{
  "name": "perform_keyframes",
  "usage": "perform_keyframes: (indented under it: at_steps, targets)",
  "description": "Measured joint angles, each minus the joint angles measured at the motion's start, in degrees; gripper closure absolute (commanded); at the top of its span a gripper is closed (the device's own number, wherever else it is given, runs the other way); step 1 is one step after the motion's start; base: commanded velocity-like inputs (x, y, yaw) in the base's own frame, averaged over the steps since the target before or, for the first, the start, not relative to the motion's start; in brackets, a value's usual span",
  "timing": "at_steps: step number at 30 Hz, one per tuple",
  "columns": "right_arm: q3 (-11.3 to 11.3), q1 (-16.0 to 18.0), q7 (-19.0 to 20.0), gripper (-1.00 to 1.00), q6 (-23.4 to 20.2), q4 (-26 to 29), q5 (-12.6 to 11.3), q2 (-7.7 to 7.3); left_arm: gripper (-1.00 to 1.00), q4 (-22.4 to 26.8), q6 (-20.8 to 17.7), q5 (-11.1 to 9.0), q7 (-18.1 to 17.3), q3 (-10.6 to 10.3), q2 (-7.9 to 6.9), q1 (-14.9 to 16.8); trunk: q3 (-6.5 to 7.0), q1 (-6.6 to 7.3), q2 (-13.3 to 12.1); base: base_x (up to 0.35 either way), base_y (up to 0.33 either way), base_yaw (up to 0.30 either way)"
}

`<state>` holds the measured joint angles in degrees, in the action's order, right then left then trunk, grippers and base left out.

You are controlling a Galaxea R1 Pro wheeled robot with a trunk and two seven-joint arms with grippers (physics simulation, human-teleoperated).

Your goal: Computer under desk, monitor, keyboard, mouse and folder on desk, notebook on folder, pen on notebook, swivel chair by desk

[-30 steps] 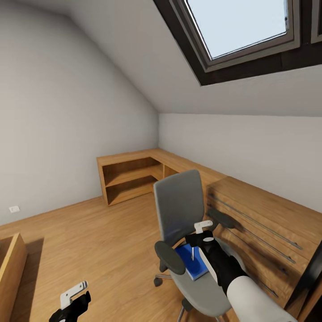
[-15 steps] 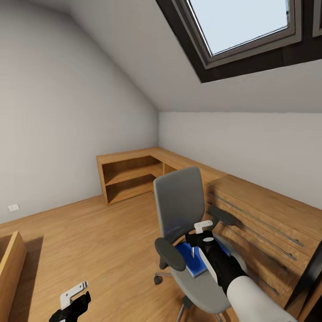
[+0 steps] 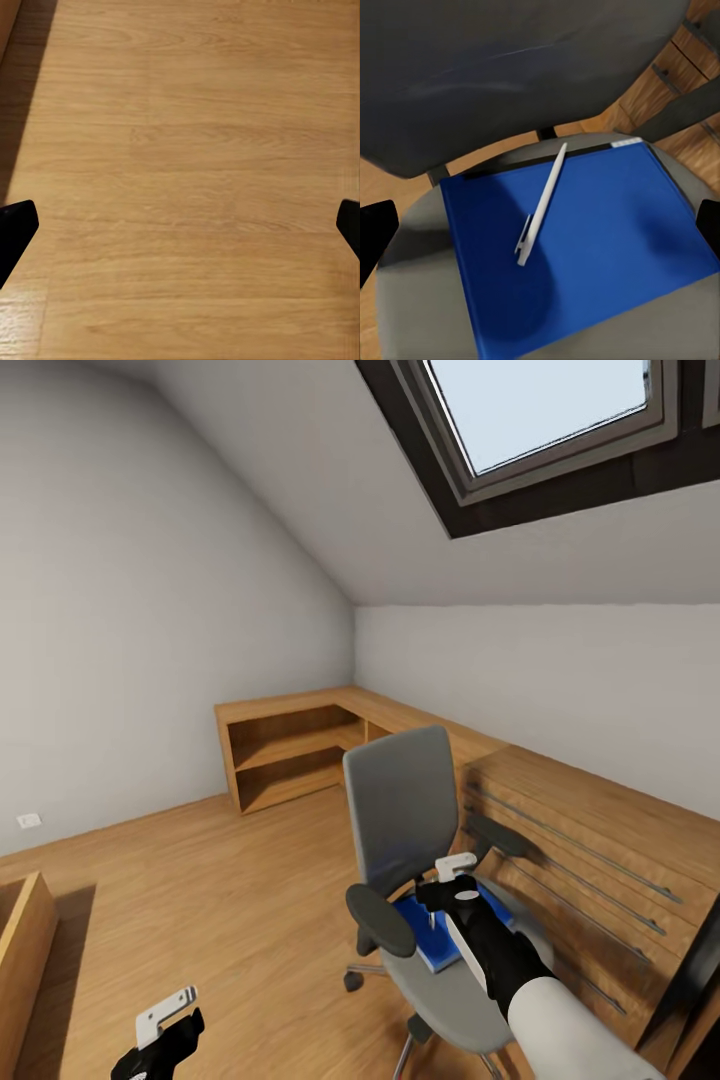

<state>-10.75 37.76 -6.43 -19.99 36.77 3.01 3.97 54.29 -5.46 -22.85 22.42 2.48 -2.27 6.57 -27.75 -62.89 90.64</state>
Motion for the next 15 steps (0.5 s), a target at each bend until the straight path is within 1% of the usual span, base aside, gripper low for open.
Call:
perform_keyframes:
  at_steps: [6, 10, 11, 13, 15]
  targets:
    - [0.15, 0.00, -0.02, -1.00, -0.05, -0.86, -0.11, 0.08, -1.00, 2.46, -0.27, -0.05, -0.09, -0.04, 0.10, -0.08, -1.08, -1.32, 2.41, 0.000, 0.000, 0.000]
    - [0.23, 0.07, -0.05, -1.00, 0.00, -3.73, -0.27, 0.14, -1.00, 7.23, -1.12, -0.08, -0.15, -0.41, 0.15, -1.51, -1.80, -2.20, 4.01, 0.000, 0.000, 0.000]
    - [0.27, 0.15, -0.12, -1.00, -0.02, -5.03, -0.35, 0.14, -1.00, 11.71, -3.23, -0.06, -0.13, -1.35, 0.17, -2.77, -1.98, -2.42, 4.42, 0.000, 0.000, 0.000]
    - [0.39, 0.21, -0.15, -1.00, -0.08, -5.61, -0.40, 0.12, -1.00, 15.56, -6.05, -0.11, -0.14, -1.97, 0.17, -3.66, -2.33, -2.86, 5.22, 0.000, 0.000, 0.000]
    - [0.73, 0.31, -0.16, -1.00, -0.16, -6.05, -0.45, 0.11, -1.00, 19.64, -9.81, -0.19, -0.15, -2.39, 0.19, -4.64, -2.69, -3.30, 6.02, 0.000, 0.000, 0.000]
